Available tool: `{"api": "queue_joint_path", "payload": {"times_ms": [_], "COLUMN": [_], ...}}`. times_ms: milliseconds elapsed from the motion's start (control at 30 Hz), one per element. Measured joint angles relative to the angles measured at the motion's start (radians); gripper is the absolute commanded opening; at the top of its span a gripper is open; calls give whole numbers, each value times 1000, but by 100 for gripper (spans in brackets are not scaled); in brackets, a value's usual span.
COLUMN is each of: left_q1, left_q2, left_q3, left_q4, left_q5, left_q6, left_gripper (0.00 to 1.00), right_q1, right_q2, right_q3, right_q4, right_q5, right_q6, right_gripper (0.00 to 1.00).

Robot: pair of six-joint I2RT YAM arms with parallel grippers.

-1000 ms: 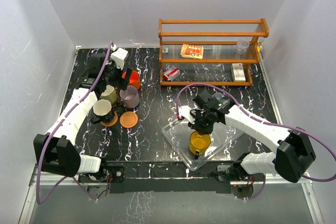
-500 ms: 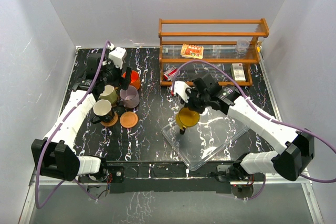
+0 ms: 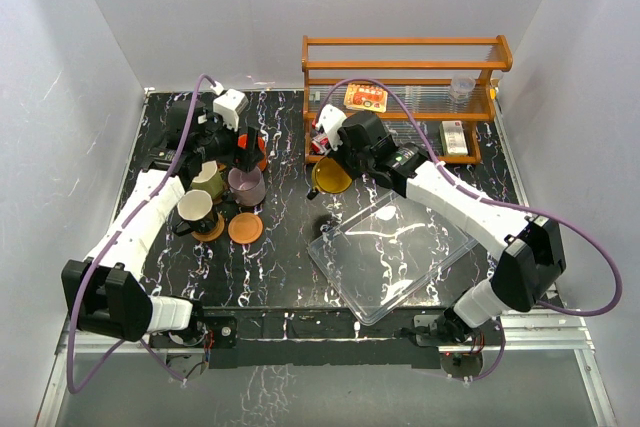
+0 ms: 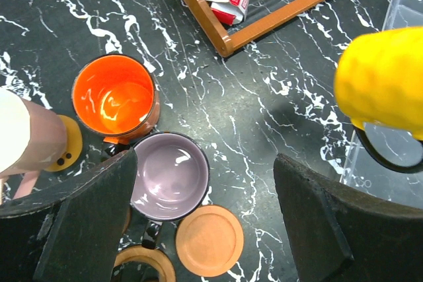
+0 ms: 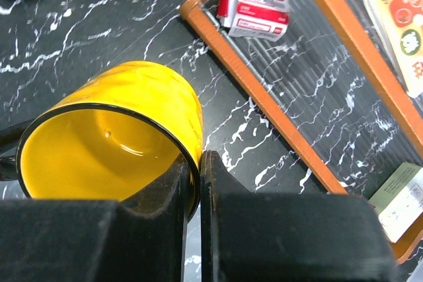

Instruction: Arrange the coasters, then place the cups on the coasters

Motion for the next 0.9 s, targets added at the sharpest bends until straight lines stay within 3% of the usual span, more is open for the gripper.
{"api": "queue_joint_path", "payload": {"times_ms": [533, 900], "left_q1": [-160, -229], "left_q2": [103, 217], "left_q3": [135, 159], "left_q4": [19, 68], "left_q5": [31, 16], "left_q6": [-111, -193], "left_gripper": [77, 72], "right_q1": [0, 5], "right_q2": [103, 122], "right_q3": [95, 130], "right_q4": [86, 92], "right_q5": [192, 215], "right_q6": [245, 357], "right_gripper": [0, 0]}}
